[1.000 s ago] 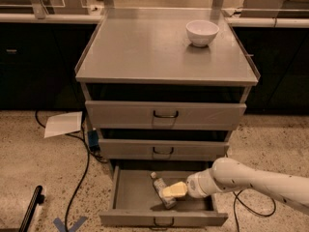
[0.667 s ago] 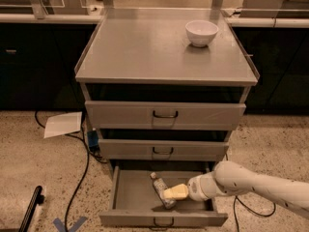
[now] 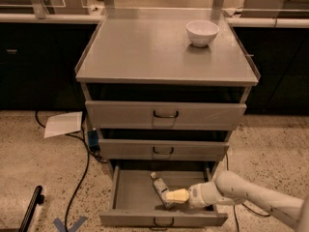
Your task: Pick blue plastic bottle from bottom drawer and place on counter
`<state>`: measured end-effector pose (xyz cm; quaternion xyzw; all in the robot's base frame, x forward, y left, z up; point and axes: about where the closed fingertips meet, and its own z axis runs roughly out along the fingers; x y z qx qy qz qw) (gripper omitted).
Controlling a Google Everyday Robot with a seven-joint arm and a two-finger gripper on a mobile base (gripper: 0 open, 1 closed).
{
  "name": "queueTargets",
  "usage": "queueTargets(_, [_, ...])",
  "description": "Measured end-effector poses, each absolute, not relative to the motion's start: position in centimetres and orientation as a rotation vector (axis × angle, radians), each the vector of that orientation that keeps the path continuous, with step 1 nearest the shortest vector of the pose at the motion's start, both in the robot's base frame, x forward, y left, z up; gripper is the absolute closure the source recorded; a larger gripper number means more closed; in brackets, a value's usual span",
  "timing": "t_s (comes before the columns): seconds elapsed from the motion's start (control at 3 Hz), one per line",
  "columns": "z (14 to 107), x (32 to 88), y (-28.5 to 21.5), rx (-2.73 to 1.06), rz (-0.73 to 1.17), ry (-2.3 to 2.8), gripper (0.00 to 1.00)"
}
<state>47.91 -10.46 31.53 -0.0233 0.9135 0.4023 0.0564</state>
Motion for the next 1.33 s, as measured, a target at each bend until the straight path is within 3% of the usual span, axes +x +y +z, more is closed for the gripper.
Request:
queueTargets(0.67, [23.1,49.7,-7.3,-0.099,1.277,2.894,0.00])
queueTargets(1.33, [22.8,49.2,-7.3,-0.086,1.252,2.896,0.00])
